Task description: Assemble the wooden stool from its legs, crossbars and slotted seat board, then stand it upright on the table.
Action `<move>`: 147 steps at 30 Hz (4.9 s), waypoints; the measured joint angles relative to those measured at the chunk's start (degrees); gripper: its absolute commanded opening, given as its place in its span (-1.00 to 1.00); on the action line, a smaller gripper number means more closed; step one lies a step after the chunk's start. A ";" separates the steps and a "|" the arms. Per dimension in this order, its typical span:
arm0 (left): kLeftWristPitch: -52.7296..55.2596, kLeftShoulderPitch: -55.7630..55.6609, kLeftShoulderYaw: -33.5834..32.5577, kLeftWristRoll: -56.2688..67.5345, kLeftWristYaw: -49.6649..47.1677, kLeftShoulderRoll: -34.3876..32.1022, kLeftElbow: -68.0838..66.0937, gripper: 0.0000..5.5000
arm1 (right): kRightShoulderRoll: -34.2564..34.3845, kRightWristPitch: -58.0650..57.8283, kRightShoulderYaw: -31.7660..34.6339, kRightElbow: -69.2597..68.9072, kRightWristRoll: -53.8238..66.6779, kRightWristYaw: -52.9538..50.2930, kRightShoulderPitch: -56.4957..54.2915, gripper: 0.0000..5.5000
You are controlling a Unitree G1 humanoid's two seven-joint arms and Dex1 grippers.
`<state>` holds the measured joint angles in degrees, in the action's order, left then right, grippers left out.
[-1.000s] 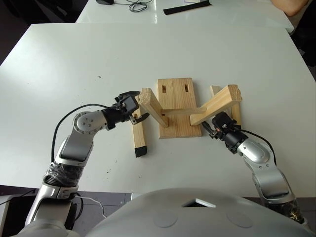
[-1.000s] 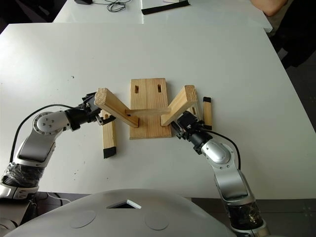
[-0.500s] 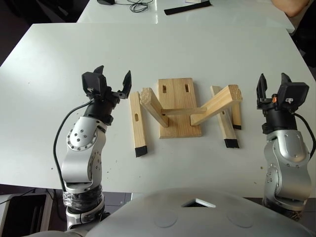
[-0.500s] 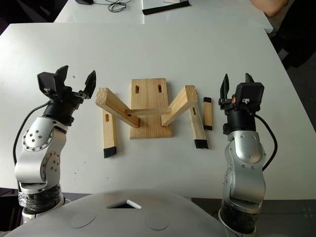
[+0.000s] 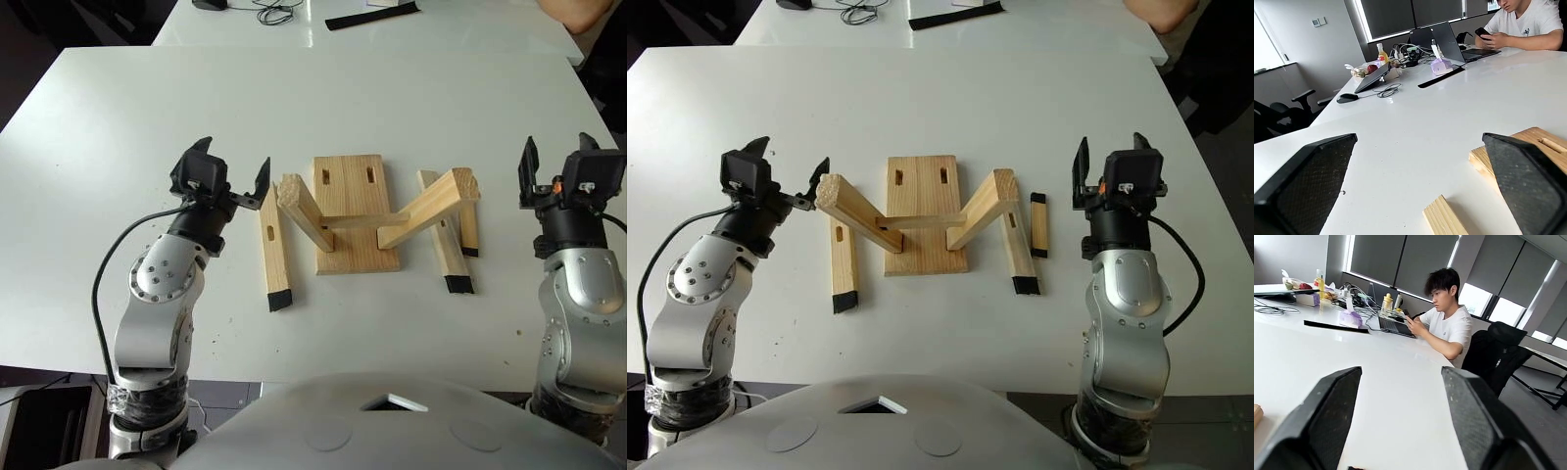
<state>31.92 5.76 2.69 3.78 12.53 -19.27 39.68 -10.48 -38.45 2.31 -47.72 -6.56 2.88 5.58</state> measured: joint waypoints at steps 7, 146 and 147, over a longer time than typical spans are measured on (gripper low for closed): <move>1.66 -5.20 9.56 -8.09 -1.65 0.89 -2.36 0.73 | 8.05 -4.17 -14.55 3.96 -6.05 -5.73 -10.33 0.10; -46.06 -32.87 10.38 -11.97 18.74 -2.45 -61.99 0.73 | -17.06 7.69 -9.34 4.77 12.09 27.32 24.83 0.10; -47.93 -33.03 10.83 -12.51 18.73 -2.31 -64.52 0.73 | -17.49 6.90 -9.32 4.02 13.01 28.18 24.83 0.10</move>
<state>-16.01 -27.26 13.52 -8.72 31.27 -21.58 -24.83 -27.97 -31.55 -7.01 -43.70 6.45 31.06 30.41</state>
